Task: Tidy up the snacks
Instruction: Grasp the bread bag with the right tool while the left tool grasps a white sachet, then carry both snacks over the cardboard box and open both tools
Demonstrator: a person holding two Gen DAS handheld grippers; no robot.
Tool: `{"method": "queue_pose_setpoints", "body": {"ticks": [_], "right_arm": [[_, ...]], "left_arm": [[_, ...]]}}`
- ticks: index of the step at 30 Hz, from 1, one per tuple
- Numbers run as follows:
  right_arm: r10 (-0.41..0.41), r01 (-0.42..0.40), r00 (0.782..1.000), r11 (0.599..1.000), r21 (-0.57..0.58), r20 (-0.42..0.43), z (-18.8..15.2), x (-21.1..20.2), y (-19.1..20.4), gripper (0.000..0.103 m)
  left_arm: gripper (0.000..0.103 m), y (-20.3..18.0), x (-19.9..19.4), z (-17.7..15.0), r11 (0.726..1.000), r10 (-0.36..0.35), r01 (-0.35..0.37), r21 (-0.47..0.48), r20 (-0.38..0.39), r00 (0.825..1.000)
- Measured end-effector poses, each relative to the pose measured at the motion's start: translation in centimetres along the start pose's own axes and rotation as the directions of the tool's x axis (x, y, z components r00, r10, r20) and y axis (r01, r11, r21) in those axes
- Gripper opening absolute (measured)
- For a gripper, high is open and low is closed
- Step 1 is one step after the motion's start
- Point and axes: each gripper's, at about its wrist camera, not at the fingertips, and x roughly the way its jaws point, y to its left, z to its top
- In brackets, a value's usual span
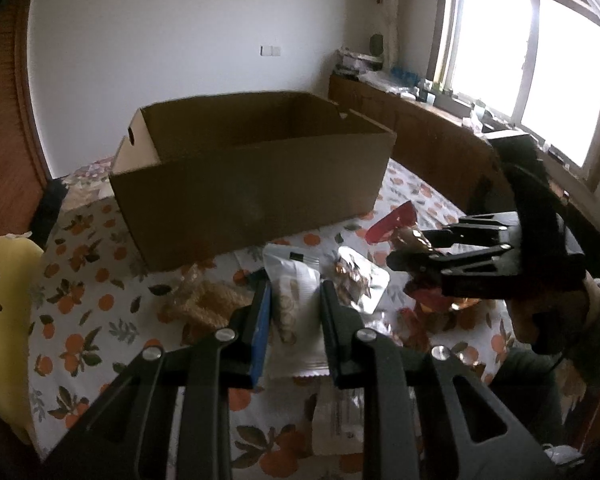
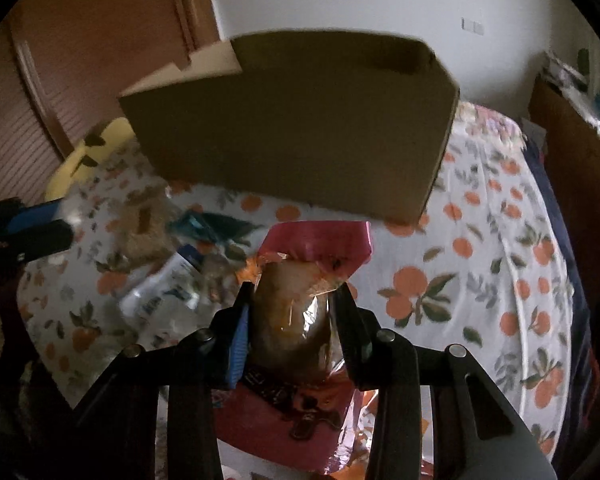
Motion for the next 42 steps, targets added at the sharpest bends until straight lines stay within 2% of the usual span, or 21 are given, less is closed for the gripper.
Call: {"method": "queue_pose_setpoints", "body": {"ticks": [10, 19, 33, 42], "right_arm": [[0.03, -0.022, 0.994, 0.997, -0.078, 0.104, 3.9, -3.8, 1.9, 0.04], [0.042, -0.02, 0.984, 0.992, -0.122, 0.173, 8.5, -3.7, 2.1, 0.04], [0.062, -0.037, 0.968, 0.994, -0.106, 0.243, 15.6, 0.1, 0.3, 0.04], [0.04, -0.028, 0.978, 0.998, -0.062, 0.206, 16.4, 4.0, -1.5, 0.04]], "left_arm": [[0.022, 1.4, -1.7, 4.4, 1.0, 0.017, -0.016, -0.014, 0.117, 0.993], [0.022, 3.5, -0.3, 9.1, 0.999, 0.031, -0.028, -0.023, 0.188, 0.982], [0.022, 8.5, 5.3, 14.6, 0.997, 0.048, -0.035, -0.064, 0.201, 0.978], [0.022, 10.3, 9.0, 14.8, 0.996, 0.066, -0.056, -0.074, 0.142, 0.988]]}}
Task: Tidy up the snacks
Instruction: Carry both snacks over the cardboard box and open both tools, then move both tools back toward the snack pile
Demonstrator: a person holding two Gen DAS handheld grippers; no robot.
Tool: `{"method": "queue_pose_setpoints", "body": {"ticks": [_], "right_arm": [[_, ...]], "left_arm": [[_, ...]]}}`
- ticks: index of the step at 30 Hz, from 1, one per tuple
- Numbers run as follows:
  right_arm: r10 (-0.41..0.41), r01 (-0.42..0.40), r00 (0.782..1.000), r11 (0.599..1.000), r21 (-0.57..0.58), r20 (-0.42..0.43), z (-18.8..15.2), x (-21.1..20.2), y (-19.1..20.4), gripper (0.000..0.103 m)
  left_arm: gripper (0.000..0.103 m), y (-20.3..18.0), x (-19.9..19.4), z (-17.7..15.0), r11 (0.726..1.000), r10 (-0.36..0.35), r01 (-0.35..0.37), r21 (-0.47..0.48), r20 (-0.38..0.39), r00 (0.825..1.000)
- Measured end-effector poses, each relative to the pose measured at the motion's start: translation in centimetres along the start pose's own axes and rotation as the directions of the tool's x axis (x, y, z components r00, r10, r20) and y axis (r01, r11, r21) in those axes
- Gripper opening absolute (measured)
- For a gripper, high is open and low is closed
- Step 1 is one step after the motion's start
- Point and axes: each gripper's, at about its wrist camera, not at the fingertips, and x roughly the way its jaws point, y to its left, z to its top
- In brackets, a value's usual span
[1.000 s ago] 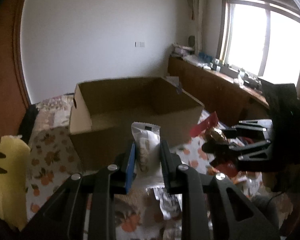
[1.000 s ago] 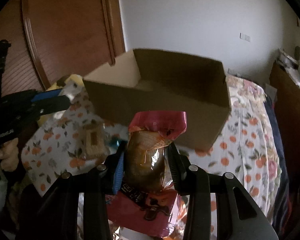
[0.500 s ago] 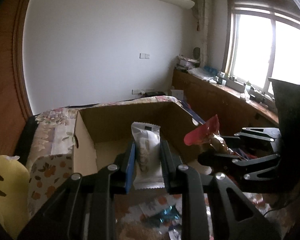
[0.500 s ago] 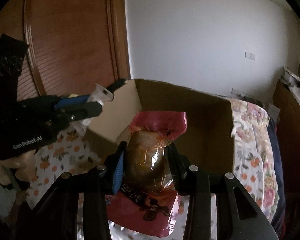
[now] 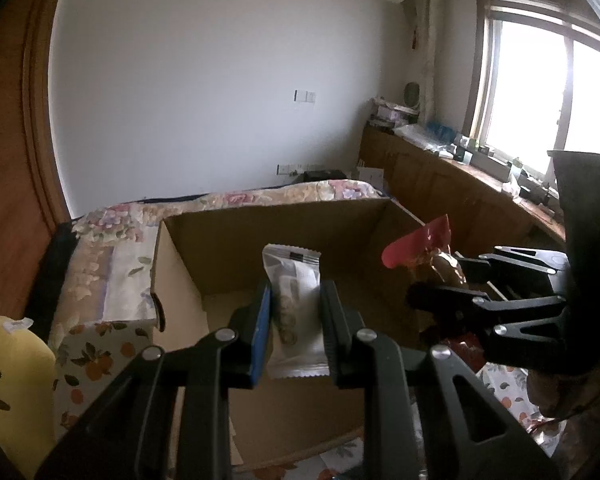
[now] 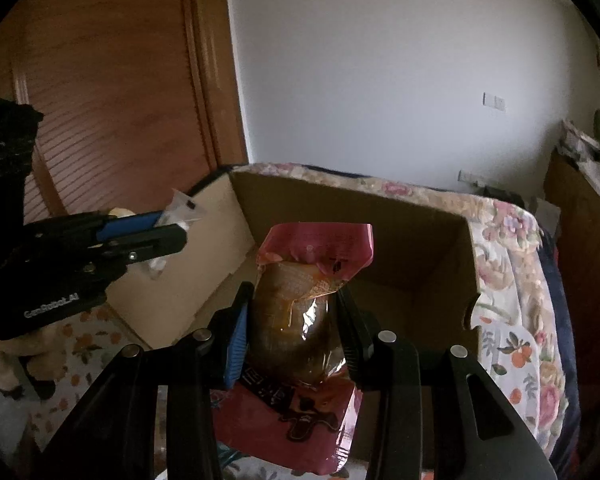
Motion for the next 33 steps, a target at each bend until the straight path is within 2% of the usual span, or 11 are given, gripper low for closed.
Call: {"method": "queue_pose_setpoints", "body": {"ticks": [16, 20, 22, 26, 28, 33], "right_arm": [[-0.009, 0.018, 0.994, 0.996, 0.083, -0.107, -1.5, 2.4, -2.3, 0.041], [-0.021, 0.032, 0.993, 0.996, 0.086, -0.12, -1.7, 2.9, -2.7, 0.045], [-0.018, 0.028, 0.994, 0.995, 0.094, -0.11, -1.6, 2.6, -3.0, 0.046], [-0.013, 0.021, 0.997, 0.994, 0.111, -0.07, -0.9, 1.1, -3.2, 0.051], [-0.018, 0.023, 0.999, 0.994, 0.11, -0.05, -0.5, -0.2, -3.1, 0.051], [-0.022, 0.022, 1.0, 0.995, 0.099, 0.005, 0.8, -4.7, -2.4, 0.053]], "left_arm": [[0.023, -1.6, 2.1, -1.6, 1.0, 0.015, -0.015, 0.002, -0.079, 0.997], [0.031, -1.6, 2.1, -1.7, 1.0, 0.021, -0.022, -0.008, -0.078, 0.997], [0.039, -1.7, 1.9, -1.7, 0.999, 0.035, -0.036, -0.008, -0.078, 0.996], [0.044, -1.5, 1.0, -1.7, 0.999, 0.035, -0.036, -0.013, -0.06, 0.998], [0.05, -1.8, 0.2, -1.7, 0.999, 0.037, -0.037, -0.008, -0.05, 0.998], [0.051, -3.0, -2.6, -1.5, 0.999, 0.044, -0.044, 0.017, -0.024, 0.999]]}}
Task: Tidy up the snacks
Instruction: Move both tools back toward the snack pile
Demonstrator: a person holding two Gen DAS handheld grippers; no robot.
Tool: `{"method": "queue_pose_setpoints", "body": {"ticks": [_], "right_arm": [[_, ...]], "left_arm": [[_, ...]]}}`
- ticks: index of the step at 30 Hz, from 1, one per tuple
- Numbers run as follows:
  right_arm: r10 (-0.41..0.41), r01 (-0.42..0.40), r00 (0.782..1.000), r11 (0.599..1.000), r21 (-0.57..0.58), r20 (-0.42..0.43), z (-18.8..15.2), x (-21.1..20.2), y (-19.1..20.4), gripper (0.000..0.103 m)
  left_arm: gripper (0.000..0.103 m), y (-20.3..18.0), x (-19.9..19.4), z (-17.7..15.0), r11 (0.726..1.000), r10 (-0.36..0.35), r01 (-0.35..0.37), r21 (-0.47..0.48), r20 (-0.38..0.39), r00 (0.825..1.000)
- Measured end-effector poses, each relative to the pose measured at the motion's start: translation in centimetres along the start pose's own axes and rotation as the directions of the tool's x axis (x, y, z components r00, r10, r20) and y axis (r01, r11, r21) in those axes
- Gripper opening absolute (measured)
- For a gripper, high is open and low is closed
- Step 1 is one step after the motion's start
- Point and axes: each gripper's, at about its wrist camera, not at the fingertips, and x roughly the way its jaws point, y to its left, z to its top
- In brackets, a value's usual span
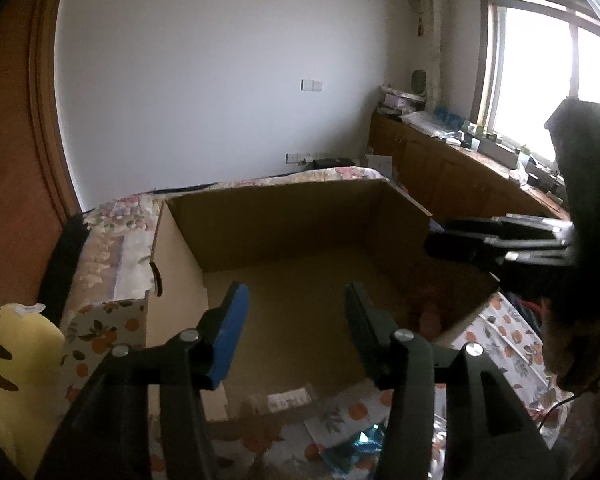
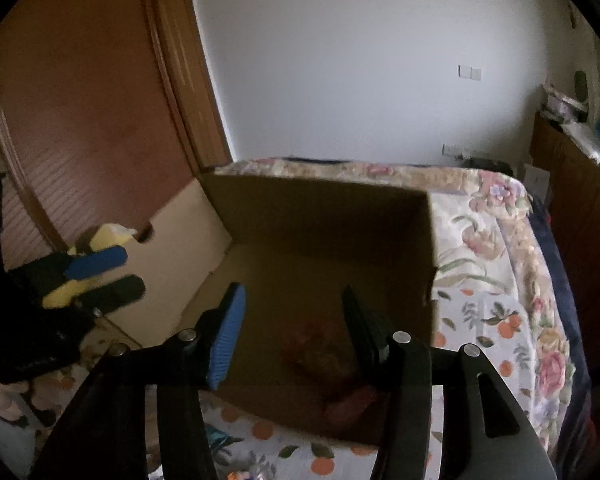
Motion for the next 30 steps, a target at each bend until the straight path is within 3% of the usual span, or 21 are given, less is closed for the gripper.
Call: {"method": "queue_pose_setpoints", "body": {"ticks": [3, 7, 10, 12, 17, 23, 30], "right_arm": [[-0.001, 0.002, 0.999, 1.0, -0.018, 0.033, 0.5, -3.3, 0.7, 0.056], [0.004, -0.002, 0.998, 1.0, -0.029, 0.065, 0.4, -7.9, 1.4, 0.062], [-0.004, 0.006, 0.997, 0.999, -0.031, 0.071, -0.6, -10.7, 1.6, 0.067], [-0.017, 0.019, 0.997, 0.999, -0.031, 0.075, -1.8, -12.5, 1.6, 0.076], [-0.039, 0.039, 0.997, 0.999, -0.008, 0.065, -5.0, -16.0, 1.0, 0.08], [-0.054, 0.053, 0.997, 0.999, 0.005, 0.049, -9.8, -18.4, 1.1, 0.08], [-0.012, 0.011, 1.0, 1.0, -0.003, -0.004, -16.2, -17.7, 3.1, 0.08]], "left_arm": [[0.055, -0.6, -2.0, 0.0, 1.0, -0.015, 0.016, -0.006, 0.017, 1.0], [0.068, -1.6, -5.4, -0.2, 1.0, -0.023, 0.024, -0.02, 0.054, 0.998], [0.069, -2.5, -7.6, -0.8, 0.999, -0.028, 0.03, -0.018, 0.062, 0.998], [0.069, -3.0, -8.8, -1.1, 0.999, -0.028, 0.029, -0.013, 0.067, 0.997], [0.069, -4.8, -12.0, -3.2, 0.999, -0.039, 0.04, -0.014, 0.072, 0.997], [0.069, -6.6, -14.3, -7.6, 0.998, -0.053, 0.055, -0.034, 0.049, 0.997], [0.069, -9.2, -15.0, -13.5, 0.998, -0.055, 0.055, -0.035, 0.004, 0.998]]}}
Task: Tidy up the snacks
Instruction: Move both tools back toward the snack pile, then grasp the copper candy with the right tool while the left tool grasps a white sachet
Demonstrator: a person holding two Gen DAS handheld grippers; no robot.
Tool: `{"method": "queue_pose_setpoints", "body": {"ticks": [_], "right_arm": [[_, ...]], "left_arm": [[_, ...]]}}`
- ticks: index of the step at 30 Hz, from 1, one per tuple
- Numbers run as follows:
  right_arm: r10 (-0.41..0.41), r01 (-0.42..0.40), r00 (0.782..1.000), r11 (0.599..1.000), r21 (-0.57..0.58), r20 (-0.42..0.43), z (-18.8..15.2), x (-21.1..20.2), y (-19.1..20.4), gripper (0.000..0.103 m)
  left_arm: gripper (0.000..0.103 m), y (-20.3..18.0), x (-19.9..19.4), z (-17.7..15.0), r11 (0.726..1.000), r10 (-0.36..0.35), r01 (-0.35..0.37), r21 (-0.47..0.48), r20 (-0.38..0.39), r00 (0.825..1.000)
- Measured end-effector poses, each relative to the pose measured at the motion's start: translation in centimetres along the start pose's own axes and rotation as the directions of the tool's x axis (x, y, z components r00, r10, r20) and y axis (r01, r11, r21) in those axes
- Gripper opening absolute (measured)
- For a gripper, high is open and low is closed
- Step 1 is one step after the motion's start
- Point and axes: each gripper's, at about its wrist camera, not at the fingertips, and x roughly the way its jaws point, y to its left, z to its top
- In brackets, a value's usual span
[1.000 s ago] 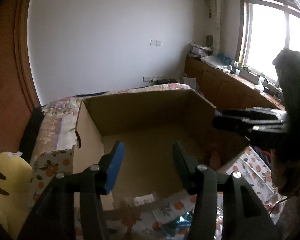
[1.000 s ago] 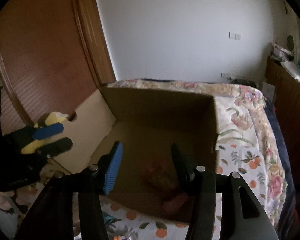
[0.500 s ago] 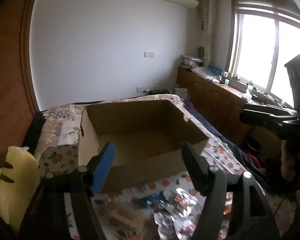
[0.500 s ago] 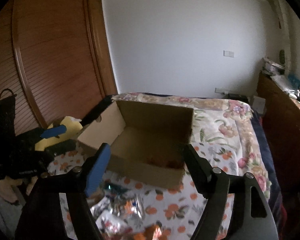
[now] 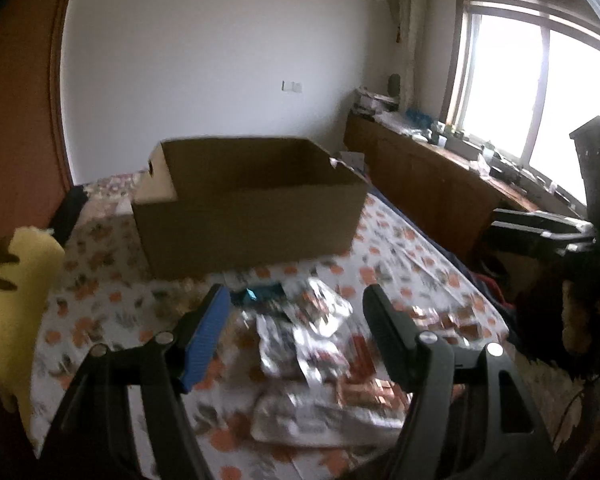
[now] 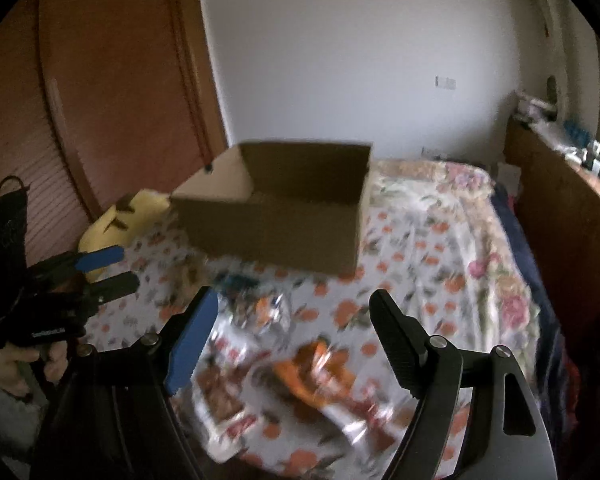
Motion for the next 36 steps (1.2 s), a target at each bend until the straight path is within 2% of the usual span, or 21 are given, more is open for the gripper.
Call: {"method": "queue_pose_setpoints", "body": {"ticks": [5, 15, 22, 26, 31, 36], "right_arm": [[0.06, -0.06, 0.997, 0.998, 0.002, -0.037, -3.7, 2.1, 2.0, 0.08], [0.143, -0.146, 0.973, 0.989, 0.001, -0.183, -9.3, 8.5, 4.2, 0.061], [0.201, -0.199, 0.951, 0.98, 0.033, -0.233, -9.8, 10.8, 4.1, 0.049], [0.22, -0.213, 0.949, 0.976, 0.055, -0.228, -9.6, 11.1, 3.4, 0.041], [0.242, -0.232, 0.947, 0.97, 0.071, -0.212, -9.6, 11.2, 3.2, 0.038], [0.206, -0.203, 0.956, 0.979, 0.035, -0.211, -9.2, 11.1, 3.2, 0.038]], "left_arm": [[0.069, -1.2, 0.1, -3.0, 1.0, -0.003, 0.003, -0.019, -0.008, 1.0], [0.069, 0.2, 0.8, -7.5, 0.992, 0.005, -0.011, -0.127, -0.052, 0.999], [0.069, -0.4, 2.2, -9.8, 0.988, -0.011, -0.008, -0.157, -0.117, 0.993], [0.069, -0.7, 3.0, -10.6, 0.984, -0.024, -0.005, -0.179, -0.162, 0.986], [0.069, -1.1, 3.9, -11.2, 0.978, -0.051, 0.009, -0.208, -0.198, 0.979], [0.069, -1.6, 4.2, -11.4, 0.979, -0.035, -0.007, -0.203, -0.204, 0.978]]}}
